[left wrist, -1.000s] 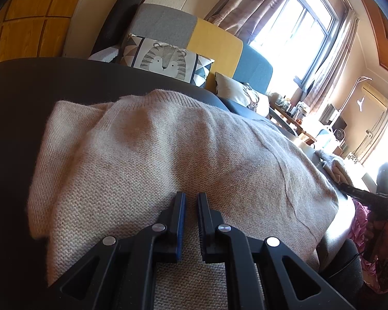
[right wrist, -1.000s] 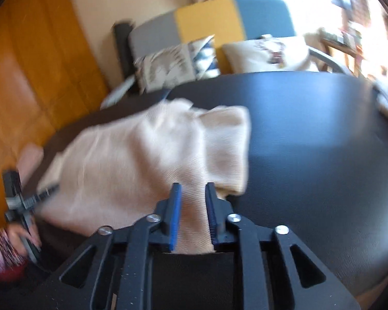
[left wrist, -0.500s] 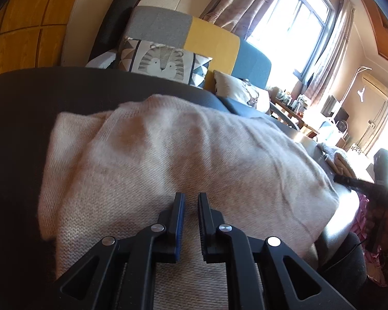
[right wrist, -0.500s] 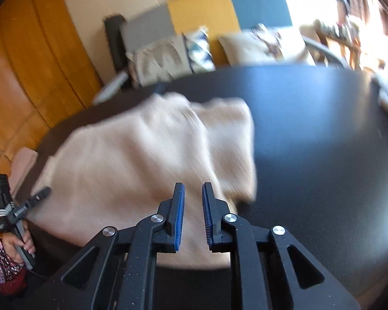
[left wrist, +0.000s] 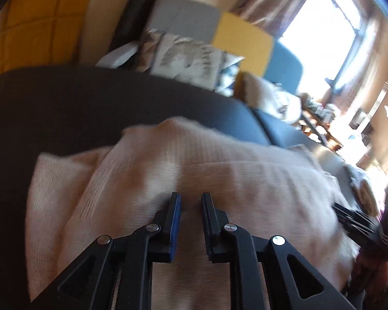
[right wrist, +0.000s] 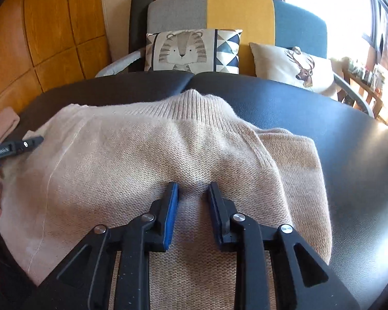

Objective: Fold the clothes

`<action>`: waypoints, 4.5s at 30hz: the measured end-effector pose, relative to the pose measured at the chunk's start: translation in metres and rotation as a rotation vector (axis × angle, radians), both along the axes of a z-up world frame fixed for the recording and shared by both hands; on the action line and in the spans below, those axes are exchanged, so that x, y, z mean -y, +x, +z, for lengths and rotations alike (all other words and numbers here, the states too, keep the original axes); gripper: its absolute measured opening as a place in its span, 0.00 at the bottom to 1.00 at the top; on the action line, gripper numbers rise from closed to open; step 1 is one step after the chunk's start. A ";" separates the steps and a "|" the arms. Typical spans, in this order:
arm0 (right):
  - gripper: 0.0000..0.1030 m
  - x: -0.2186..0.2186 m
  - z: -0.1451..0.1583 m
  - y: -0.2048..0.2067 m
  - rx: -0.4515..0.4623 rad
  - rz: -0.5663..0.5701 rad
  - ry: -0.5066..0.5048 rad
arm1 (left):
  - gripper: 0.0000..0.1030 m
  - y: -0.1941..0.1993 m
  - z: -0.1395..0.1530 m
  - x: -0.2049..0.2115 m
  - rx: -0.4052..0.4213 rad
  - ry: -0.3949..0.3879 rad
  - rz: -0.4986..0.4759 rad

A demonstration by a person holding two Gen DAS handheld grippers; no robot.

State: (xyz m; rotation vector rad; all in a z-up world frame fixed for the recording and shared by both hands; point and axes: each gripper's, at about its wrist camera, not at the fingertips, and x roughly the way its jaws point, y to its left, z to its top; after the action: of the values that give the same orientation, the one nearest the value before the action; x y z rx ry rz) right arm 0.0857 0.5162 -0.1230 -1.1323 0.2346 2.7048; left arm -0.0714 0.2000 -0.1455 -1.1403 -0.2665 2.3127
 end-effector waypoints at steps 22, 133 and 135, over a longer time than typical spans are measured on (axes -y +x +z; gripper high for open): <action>0.28 -0.005 0.002 0.002 -0.022 0.001 0.007 | 0.14 0.005 0.039 0.022 -0.061 0.026 0.095; 0.09 0.013 -0.008 0.035 -0.130 -0.091 -0.185 | 0.20 0.077 -0.002 0.106 -0.191 -0.014 0.238; 0.09 0.016 0.000 0.037 -0.124 -0.084 -0.205 | 0.21 0.096 0.008 0.106 -0.253 0.007 0.208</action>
State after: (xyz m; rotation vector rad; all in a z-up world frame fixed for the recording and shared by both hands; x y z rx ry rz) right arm 0.1226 0.5002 -0.1233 -0.9801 0.5767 2.7273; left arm 0.0245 0.0936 -0.1373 -0.8376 -0.3088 2.6049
